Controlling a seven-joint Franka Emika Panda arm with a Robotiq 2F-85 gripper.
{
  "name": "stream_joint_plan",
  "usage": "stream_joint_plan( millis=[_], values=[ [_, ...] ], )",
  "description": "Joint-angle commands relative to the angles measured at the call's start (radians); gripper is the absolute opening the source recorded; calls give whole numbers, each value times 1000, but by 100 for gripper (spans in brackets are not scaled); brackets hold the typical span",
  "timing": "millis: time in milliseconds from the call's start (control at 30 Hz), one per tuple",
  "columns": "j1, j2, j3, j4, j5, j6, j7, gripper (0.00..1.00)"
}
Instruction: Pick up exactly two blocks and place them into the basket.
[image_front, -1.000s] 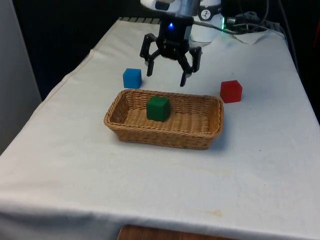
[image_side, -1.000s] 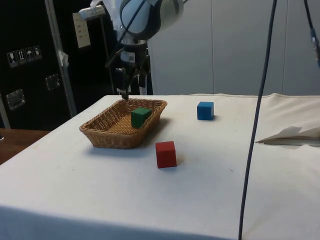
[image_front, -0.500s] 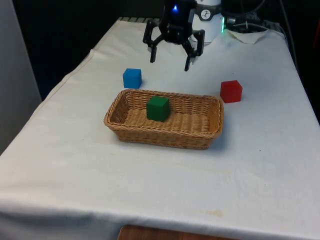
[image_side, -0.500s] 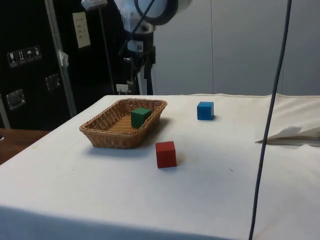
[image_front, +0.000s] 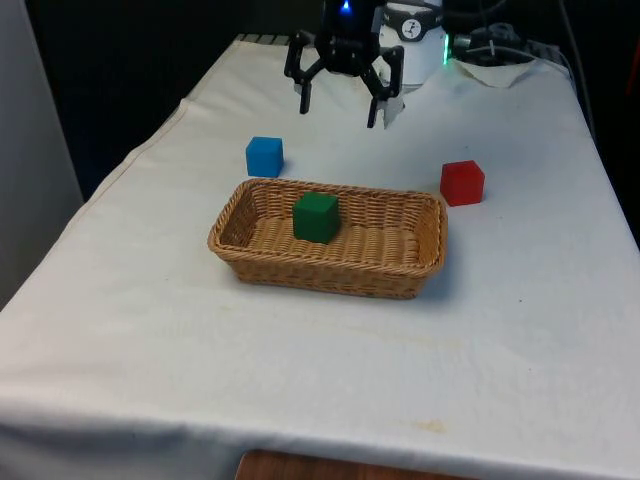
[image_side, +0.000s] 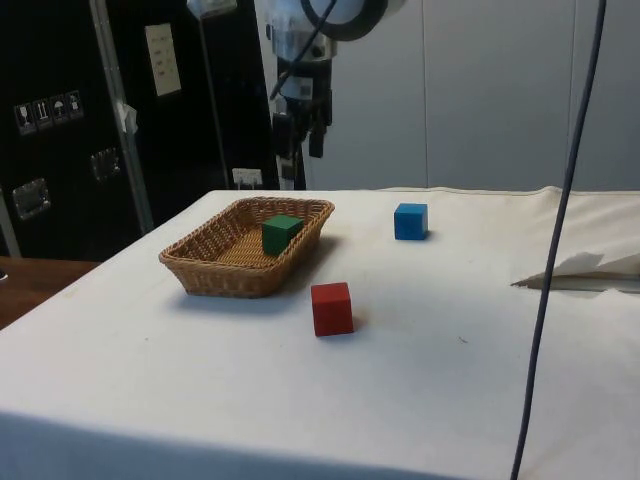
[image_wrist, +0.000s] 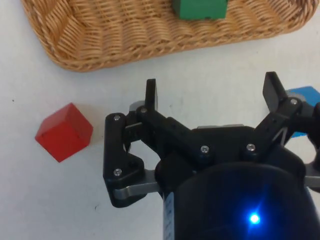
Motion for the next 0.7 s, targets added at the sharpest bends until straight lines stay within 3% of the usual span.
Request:
stream_joint_plan(
  millis=[0,67,667],
  values=[
    [0,-5,-2,-6,-2,1,-5,100],
    [-1,-25,-14,-29,-21,14,-16,100],
    [-11,-88,-63,-100,-19,21,-154,100]
  ],
)
